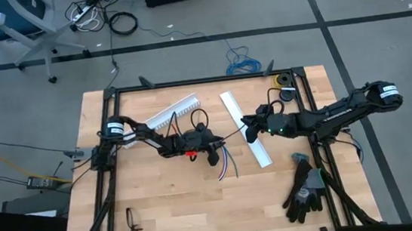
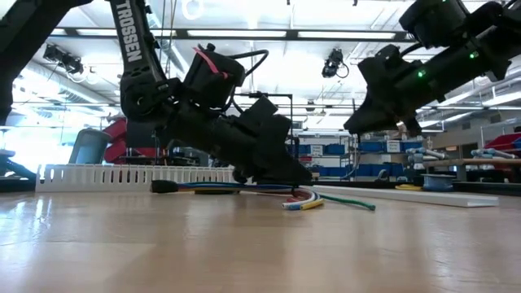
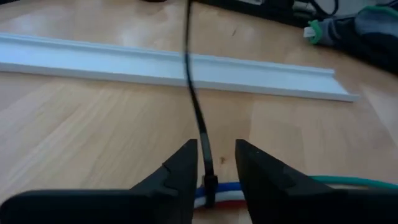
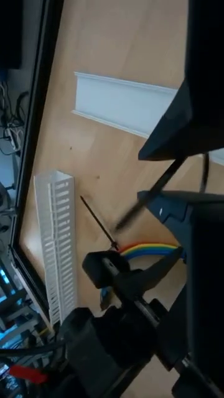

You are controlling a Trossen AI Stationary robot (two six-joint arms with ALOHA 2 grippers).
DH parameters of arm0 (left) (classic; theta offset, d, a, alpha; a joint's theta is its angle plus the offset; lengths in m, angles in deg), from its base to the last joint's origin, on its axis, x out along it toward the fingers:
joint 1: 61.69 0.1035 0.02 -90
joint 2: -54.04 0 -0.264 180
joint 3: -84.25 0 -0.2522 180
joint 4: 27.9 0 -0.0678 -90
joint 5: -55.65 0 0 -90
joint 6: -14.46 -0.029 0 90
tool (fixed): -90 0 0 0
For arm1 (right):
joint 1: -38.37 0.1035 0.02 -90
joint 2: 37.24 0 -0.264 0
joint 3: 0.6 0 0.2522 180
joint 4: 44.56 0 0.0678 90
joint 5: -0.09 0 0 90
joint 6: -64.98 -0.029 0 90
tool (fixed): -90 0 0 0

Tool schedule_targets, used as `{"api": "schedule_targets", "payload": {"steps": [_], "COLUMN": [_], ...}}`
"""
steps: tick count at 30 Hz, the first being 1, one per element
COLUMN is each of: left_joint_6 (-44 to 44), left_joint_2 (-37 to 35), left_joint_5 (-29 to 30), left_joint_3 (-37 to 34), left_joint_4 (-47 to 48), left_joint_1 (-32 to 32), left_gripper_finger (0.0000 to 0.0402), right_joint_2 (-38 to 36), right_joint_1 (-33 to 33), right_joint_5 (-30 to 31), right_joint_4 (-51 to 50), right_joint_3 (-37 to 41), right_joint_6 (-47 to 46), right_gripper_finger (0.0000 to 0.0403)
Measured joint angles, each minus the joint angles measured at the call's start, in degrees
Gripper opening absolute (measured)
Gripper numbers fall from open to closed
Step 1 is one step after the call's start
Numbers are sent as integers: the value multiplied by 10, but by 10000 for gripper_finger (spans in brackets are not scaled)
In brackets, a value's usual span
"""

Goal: Ziptie cables
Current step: Wrap the cable wires with the black zip tie

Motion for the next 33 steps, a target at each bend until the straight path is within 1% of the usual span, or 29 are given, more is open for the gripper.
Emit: {"api": "schedule_targets", "payload": {"steps": [2,4,8,12,16,19,22,23,25,29,33], "left_joint_6": [-3,-24,-81,-118,-123,-122,-123,-123,-115,-64,-25], "left_joint_2": [-4,-14,-65,-130,-191,-229,-262,-271,-288,-308,-306], "left_joint_5": [-2,-8,-13,-7,16,26,68,85,100,102,103], "left_joint_3": [0,0,0,0,-2,-15,-47,-61,-95,-161,-197], "left_joint_4": [2,7,34,107,204,261,256,247,226,175,167], "left_joint_1": [4,9,19,32,46,53,49,48,46,46,48], "left_gripper_finger": [133,140,142,142,142,142,142,142,142,142,142], "right_joint_2": [0,0,0,0,1,1,1,2,1,1,2], "right_joint_1": [0,0,-4,-13,-30,-47,-63,-68,-75,-84,-104], "right_joint_5": [0,-1,-3,-3,-5,-39,-83,-94,-105,-123,-124], "right_joint_4": [0,0,-14,-41,-48,-29,-23,-26,-25,-42,-116], "right_joint_3": [0,0,0,0,0,0,-2,-6,-20,-60,-115], "right_joint_6": [0,5,14,14,9,13,27,34,47,89,129], "right_gripper_finger": [90,103,118,121,120,119,118,117,115,112,109]}}
